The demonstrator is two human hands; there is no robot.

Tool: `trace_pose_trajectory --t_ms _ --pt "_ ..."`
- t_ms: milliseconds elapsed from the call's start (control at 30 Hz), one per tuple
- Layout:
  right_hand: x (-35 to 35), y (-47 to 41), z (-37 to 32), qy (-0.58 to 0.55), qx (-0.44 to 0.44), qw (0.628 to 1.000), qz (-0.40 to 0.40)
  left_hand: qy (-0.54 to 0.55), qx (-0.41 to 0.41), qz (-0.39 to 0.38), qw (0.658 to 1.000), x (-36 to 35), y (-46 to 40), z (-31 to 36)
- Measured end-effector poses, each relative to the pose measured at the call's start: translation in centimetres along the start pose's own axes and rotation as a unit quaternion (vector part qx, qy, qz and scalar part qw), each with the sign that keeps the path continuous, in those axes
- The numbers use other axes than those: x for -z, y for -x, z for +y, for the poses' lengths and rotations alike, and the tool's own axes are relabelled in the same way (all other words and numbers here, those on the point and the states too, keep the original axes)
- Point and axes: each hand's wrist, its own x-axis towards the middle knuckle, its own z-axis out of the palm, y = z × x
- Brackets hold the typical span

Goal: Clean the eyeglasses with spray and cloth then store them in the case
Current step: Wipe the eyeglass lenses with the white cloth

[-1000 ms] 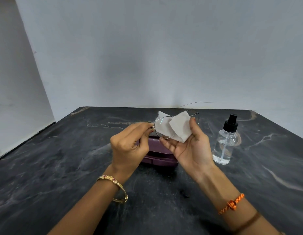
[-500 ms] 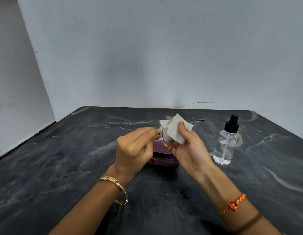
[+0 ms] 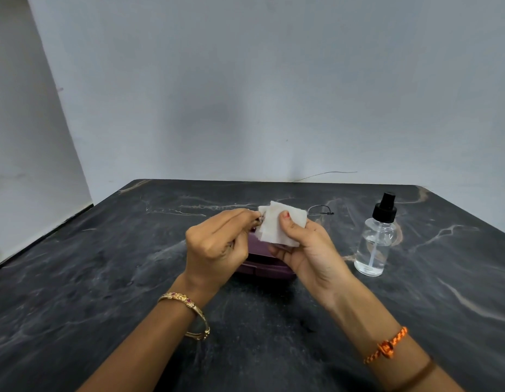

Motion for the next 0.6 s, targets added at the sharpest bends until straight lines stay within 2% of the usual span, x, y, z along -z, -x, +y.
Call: trace_pose_trajectory --t_ms 133,200,400,600 --pt "-0.54 0.05 0.16 -0.105 0.011 0.994 -0.024 0.007 0.007 0.016 1.000 0.17 -0.14 0.22" --pt "-0.76 0.09 0.28 -0.121 0.014 0.992 -0.020 0.006 0.007 0.015 1.000 0.19 -0.15 0.37" --pt "-0.73 0.15 0.51 -0.101 -0.011 0.994 0.029 0.000 0.001 0.004 1.000 0.16 -0.12 0.39" --pt "-0.62 0.11 0.06 -0.076 -0.025 0.996 0.027 -0.007 -0.006 0.008 1.000 0.15 -0.07 0.34"
